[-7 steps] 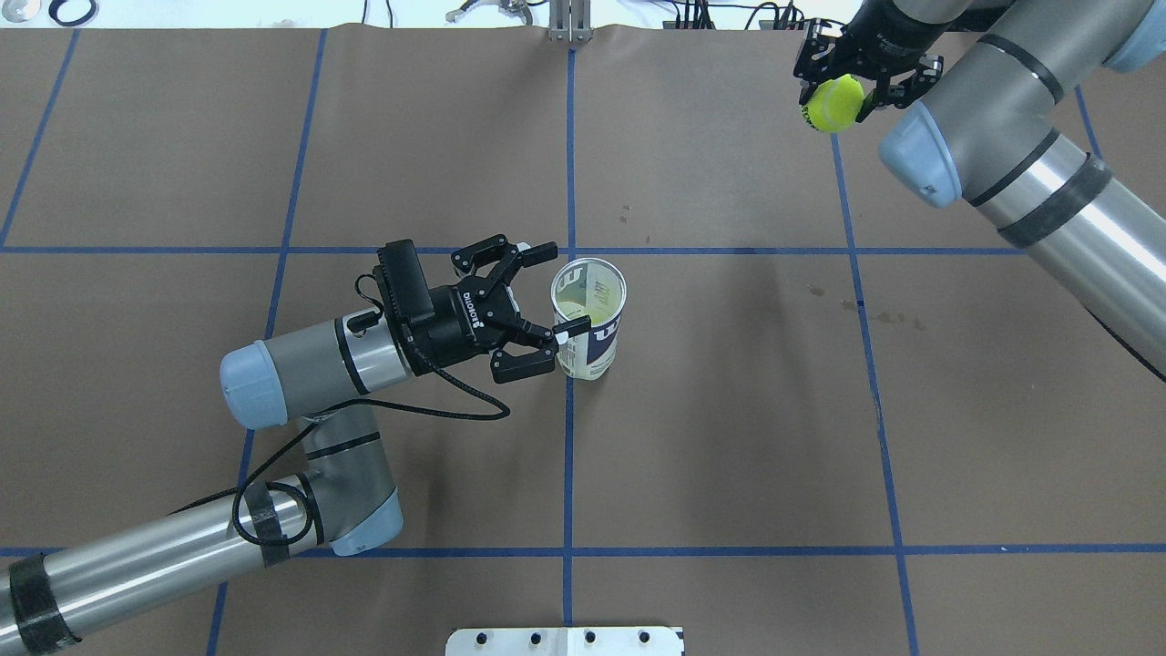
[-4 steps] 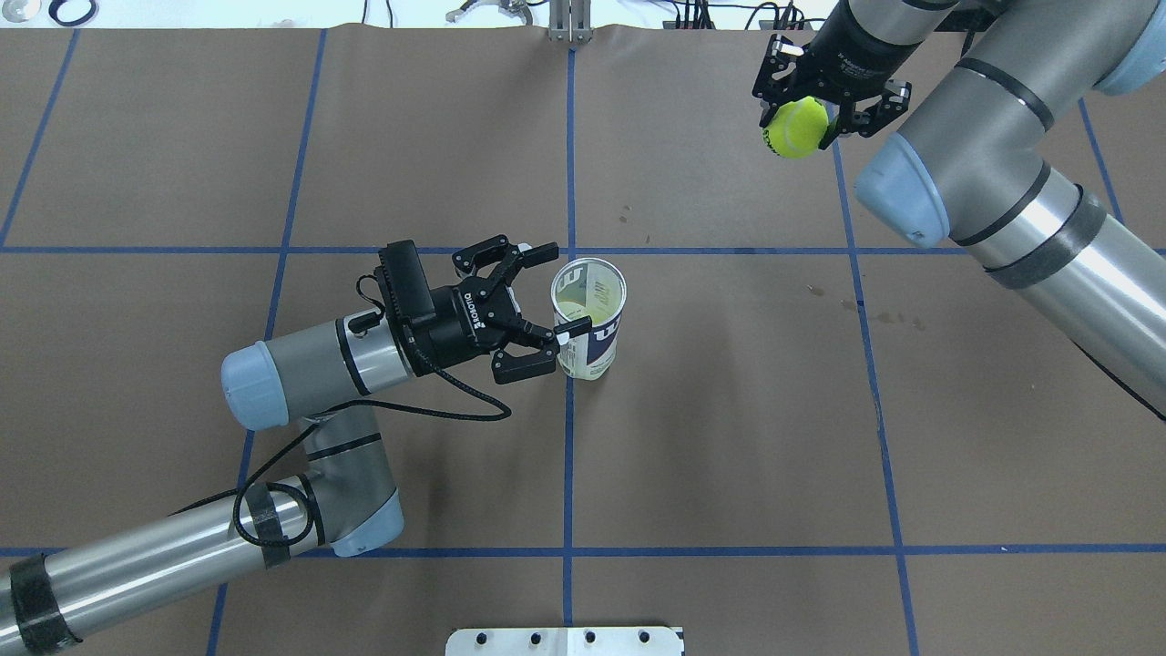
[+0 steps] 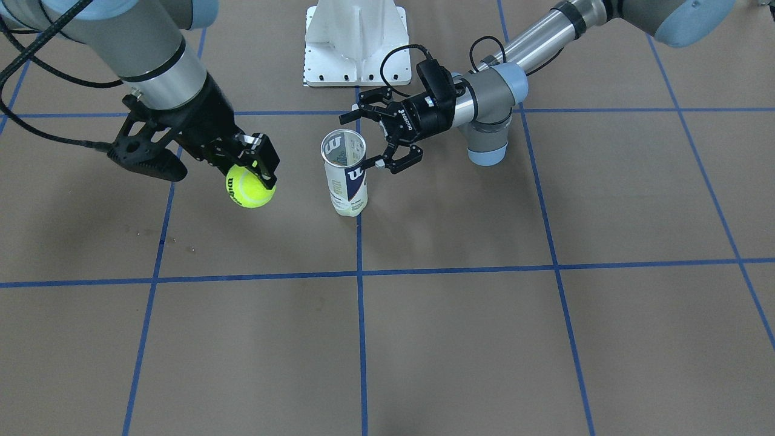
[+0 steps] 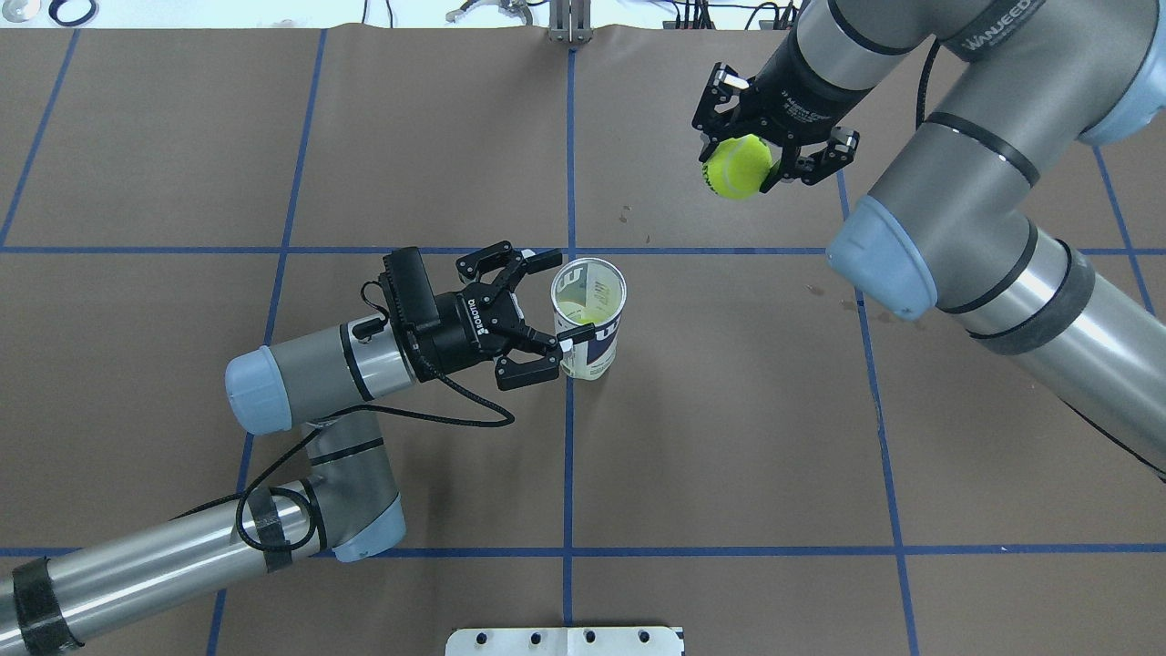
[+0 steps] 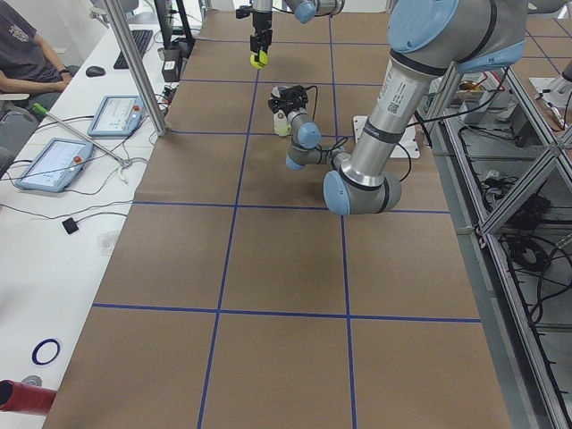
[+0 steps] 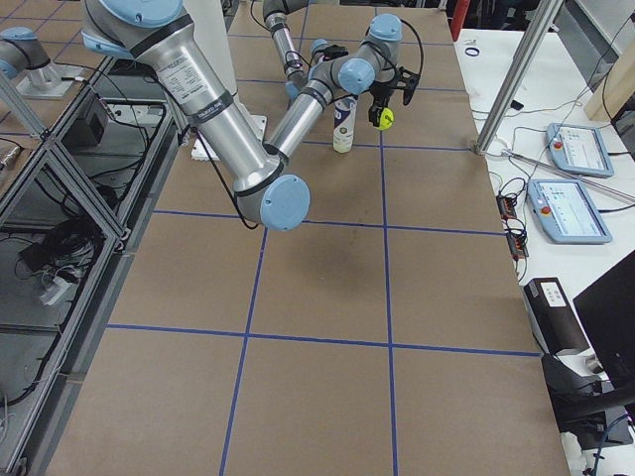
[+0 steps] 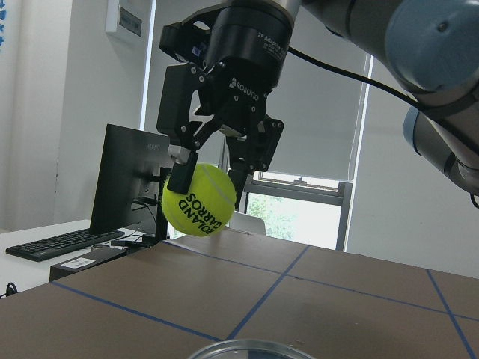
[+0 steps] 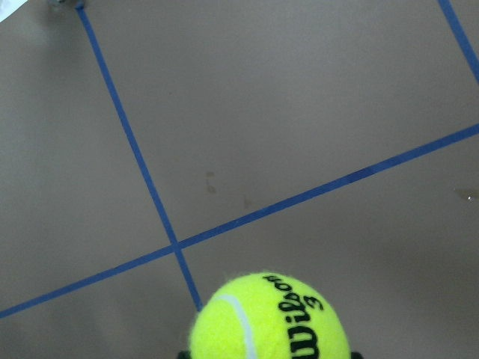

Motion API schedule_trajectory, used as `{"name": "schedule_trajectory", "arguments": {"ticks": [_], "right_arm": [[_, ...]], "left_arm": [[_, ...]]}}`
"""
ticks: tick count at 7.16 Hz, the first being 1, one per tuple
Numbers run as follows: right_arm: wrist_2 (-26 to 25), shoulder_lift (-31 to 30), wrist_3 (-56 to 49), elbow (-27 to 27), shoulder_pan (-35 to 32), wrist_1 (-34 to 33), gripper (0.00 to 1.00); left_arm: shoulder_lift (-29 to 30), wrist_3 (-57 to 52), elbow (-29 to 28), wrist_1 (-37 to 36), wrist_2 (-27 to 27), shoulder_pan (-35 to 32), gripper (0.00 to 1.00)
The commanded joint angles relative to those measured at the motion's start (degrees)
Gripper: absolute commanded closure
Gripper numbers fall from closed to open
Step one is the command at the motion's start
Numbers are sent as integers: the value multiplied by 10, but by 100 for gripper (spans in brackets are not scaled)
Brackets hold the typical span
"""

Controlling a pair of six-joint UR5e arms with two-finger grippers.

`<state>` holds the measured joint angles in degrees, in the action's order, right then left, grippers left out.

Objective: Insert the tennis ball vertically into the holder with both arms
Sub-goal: 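Lift the tennis ball with the right gripper and carry it over the can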

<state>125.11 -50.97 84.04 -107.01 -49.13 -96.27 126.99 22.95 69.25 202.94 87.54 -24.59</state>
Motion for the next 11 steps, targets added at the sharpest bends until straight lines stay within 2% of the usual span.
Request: {"name": "schedule_trajectory", "arguments": {"ticks": [1, 4, 10, 11], "right_arm": [[-6, 25, 58, -9, 38, 0, 100], [-45, 46, 96, -7, 91, 1, 100], [-58, 47, 101, -6, 118, 1, 100], [-58, 47, 101, -4, 119, 1, 97]], "left_arm": [[1, 0, 0, 0, 0, 1, 0], [2, 0, -2, 0, 0, 2, 0], [1, 0, -3, -1, 0, 2, 0], [0, 0, -3, -1, 0, 2, 0]]}}
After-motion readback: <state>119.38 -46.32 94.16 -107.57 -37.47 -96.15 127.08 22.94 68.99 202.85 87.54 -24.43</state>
